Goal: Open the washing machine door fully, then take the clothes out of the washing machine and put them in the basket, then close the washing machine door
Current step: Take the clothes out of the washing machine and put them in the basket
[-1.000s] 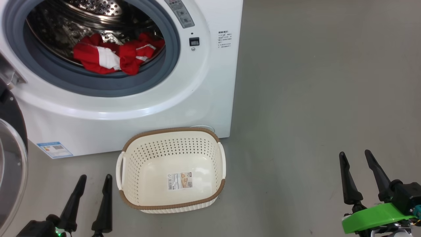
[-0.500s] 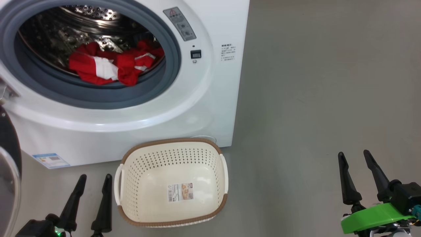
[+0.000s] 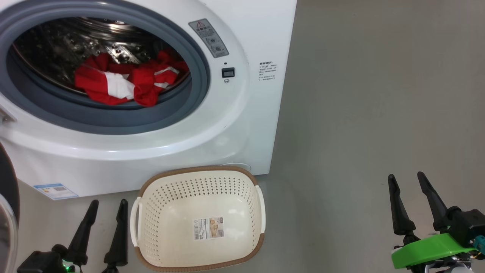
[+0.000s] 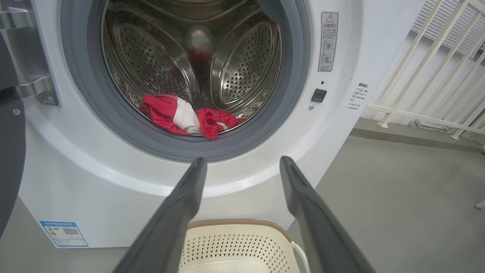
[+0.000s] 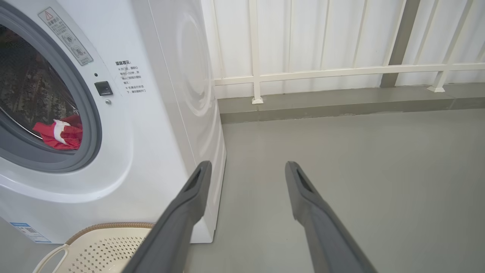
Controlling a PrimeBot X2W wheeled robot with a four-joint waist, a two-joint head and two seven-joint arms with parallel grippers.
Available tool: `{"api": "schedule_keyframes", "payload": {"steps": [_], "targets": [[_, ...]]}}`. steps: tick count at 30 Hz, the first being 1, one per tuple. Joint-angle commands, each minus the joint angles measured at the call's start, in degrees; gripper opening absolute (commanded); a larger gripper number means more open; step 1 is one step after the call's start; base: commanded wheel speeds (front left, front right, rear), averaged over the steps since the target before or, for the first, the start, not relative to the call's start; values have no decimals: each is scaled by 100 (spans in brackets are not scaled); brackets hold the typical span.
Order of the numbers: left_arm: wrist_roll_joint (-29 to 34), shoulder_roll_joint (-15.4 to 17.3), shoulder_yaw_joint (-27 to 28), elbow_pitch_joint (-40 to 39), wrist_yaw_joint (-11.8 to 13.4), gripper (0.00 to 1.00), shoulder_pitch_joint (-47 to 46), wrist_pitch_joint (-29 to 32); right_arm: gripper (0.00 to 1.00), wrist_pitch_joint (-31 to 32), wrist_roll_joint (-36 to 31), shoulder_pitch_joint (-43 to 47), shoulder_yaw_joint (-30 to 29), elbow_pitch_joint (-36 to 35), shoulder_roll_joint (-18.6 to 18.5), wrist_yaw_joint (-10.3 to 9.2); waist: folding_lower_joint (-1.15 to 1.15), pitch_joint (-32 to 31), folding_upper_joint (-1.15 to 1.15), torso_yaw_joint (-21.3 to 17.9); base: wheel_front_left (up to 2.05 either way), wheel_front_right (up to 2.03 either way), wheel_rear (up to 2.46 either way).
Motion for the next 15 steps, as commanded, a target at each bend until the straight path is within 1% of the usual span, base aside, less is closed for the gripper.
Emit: {"api": "schedule_keyframes", "payload": {"steps": [1, 4, 9, 15], "targets": [[32, 87, 187, -107, 9, 100, -231, -29, 100, -37, -16, -153, 166, -150, -38, 28, 0, 19, 0, 4, 0, 0, 0], [56, 94, 185, -74, 9, 100, -249, -29, 100, -37, -16, -176, 176, -138, -33, 28, 0, 54, 0, -1, 0, 0, 0], [265, 50, 242, 208, 9, 100, -437, -29, 100, -37, -16, -273, 199, -148, -19, 28, 0, 222, 0, -36, 0, 0, 0], [531, -52, 294, 666, 9, 100, -1204, -29, 100, -37, -17, -434, 224, -188, 2, 28, 0, 578, 0, -93, 0, 0, 0]]}}
